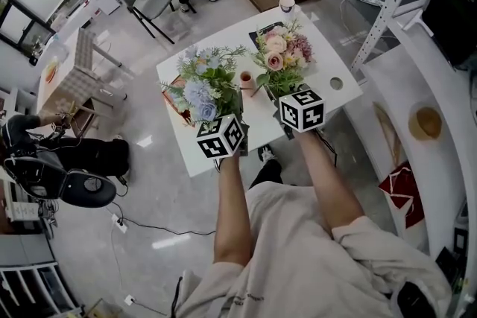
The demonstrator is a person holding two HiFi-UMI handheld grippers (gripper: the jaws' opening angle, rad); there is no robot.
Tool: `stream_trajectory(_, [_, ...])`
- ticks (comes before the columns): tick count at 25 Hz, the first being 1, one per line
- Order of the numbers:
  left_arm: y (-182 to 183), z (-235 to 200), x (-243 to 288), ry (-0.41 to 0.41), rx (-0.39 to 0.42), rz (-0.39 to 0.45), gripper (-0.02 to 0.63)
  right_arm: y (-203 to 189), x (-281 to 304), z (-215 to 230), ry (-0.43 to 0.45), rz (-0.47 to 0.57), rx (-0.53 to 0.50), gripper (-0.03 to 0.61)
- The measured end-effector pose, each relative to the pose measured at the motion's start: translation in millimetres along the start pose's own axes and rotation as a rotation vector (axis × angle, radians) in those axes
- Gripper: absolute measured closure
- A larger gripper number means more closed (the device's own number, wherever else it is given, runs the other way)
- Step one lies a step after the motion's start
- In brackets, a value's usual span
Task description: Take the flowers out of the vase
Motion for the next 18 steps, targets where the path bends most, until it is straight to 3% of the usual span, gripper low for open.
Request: stream_trajectory(18, [-57.4,22.5,-68.8,-0.019,0.011,-0.084,0.568,-59.2,-67.0,-37.4,-0.027,-0.051,0.102,0.540])
Point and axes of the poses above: the fingertips, and each gripper's own axes: x forward along the fingers, z to its right, y out of its top, the point moved 7 cm from there along -x, backward along the fingers, and after that the axes turned 11 degrees about y, right-handed, at the moved point
